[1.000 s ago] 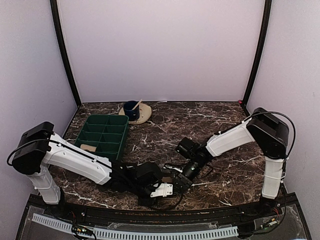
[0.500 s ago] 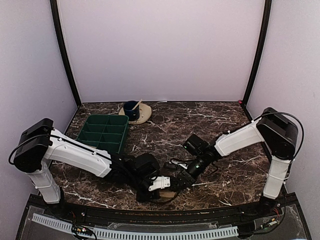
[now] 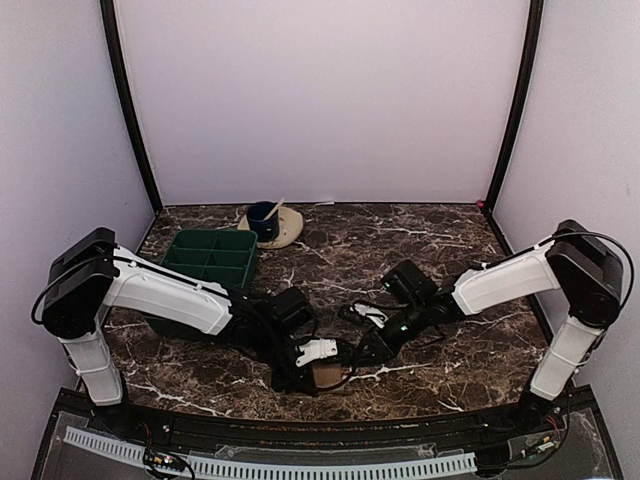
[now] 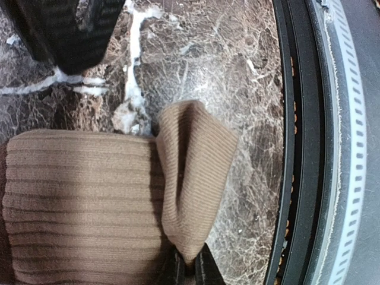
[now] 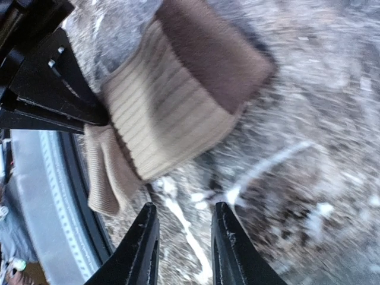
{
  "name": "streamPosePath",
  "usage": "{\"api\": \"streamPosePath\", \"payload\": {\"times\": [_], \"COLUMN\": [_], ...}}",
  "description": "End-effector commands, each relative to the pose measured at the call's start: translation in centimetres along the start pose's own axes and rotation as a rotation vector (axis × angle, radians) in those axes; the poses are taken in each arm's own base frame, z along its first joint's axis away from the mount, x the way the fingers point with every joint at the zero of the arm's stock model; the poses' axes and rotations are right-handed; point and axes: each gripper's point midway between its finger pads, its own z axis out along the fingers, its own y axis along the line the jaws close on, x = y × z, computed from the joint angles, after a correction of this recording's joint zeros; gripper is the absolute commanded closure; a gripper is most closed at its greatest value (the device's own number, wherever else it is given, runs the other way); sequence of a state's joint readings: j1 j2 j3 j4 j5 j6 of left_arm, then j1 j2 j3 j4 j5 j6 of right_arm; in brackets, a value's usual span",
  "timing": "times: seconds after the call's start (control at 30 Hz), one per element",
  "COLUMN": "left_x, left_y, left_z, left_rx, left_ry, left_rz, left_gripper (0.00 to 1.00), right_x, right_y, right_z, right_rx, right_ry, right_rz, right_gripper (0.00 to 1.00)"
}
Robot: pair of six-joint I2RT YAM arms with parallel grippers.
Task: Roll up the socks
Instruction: Roll the sock at the center of the board.
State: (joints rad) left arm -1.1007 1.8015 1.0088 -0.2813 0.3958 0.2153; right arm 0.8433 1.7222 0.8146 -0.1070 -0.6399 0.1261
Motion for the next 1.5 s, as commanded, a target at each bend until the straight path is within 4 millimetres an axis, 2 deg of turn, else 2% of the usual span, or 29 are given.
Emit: {"api": "streamPosePath", "payload": {"times": [0.0,0.13,0.27,0.47,0.77,1.03,1.47], "left_x": [1.5,1.6,1.8,2.1,1.8,2.5,2.6], "left_y": [-0.8,-0.6,-0.4,0.0,0.2,0.2,0.6], "left_z": [-0.2,-0.7,-1.0,-1.1,-1.9,-1.8,-2.1], "left_rx": [0.106,0.158,0.204,0.269,0.378,0.430,0.460], "left_ry": [0.058,0.050,0.049,0.059,0.035,0.051,0.055], "left_rz": [-0.096,-0.153,-0.204,-0.274,-0.348,-0.392,-0.416], "left_gripper": [0.98,0.98,0.98,0.98,0.98,0.98,0.98], "right_x": [-1.9,-1.7,-2.3,-2.4,-1.5,-0.8,-1.0], "right_y": [-1.5,-2.1,-1.4,0.6,4.4,7.4,10.2], "right_z": [-1.5,-2.2,-3.5,-3.6,-1.5,0.8,3.1], "right_rx": [0.135,0.204,0.286,0.408,0.458,0.460,0.470], "right_ry": [-0.120,-0.162,-0.231,-0.261,-0.211,-0.161,-0.111], "right_rz": [-0.043,-0.068,-0.148,-0.305,-0.503,-0.639,-0.777], "right_gripper": [0.71,0.72,0.72,0.72,0.72,0.72,0.67]}}
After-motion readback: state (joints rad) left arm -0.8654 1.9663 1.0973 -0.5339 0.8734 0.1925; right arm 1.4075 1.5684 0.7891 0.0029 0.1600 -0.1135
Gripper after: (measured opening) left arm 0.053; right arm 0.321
